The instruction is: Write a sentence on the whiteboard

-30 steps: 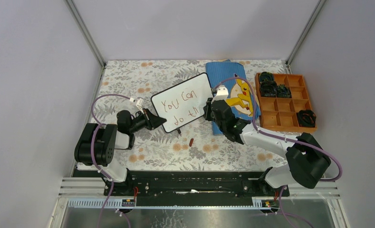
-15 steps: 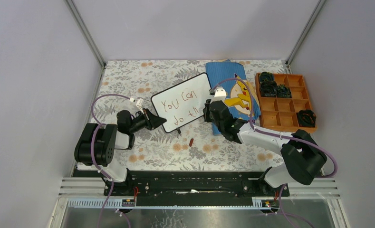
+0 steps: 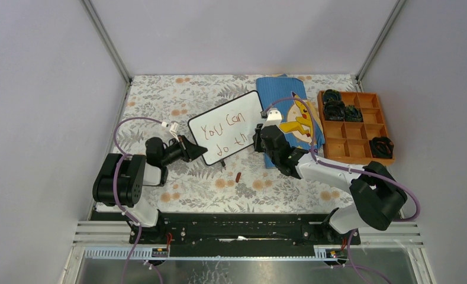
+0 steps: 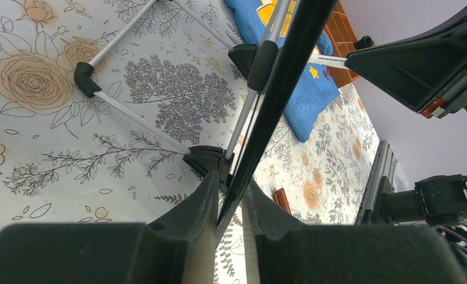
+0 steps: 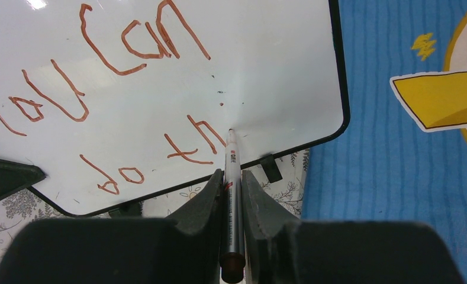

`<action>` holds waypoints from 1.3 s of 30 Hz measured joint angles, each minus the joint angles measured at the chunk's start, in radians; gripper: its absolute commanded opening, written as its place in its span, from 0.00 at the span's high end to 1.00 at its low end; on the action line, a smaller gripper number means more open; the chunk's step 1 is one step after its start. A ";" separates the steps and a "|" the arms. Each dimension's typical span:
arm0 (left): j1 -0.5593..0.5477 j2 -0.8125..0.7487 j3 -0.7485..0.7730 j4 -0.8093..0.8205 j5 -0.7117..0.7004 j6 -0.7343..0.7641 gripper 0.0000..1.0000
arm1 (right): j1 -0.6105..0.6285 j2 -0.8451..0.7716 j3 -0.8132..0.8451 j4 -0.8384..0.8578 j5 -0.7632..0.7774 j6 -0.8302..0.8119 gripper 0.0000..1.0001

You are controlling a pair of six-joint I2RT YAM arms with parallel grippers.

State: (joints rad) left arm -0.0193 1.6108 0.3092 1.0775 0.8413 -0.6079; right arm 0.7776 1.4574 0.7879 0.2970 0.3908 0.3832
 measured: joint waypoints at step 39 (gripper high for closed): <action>-0.001 0.000 0.002 -0.003 0.000 0.001 0.75 | 0.000 0.005 0.005 0.000 0.001 0.000 1.00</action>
State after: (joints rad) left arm -0.0200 1.6108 0.3115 1.0740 0.8417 -0.6067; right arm 0.7776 1.4620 0.7933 0.2966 0.3916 0.3828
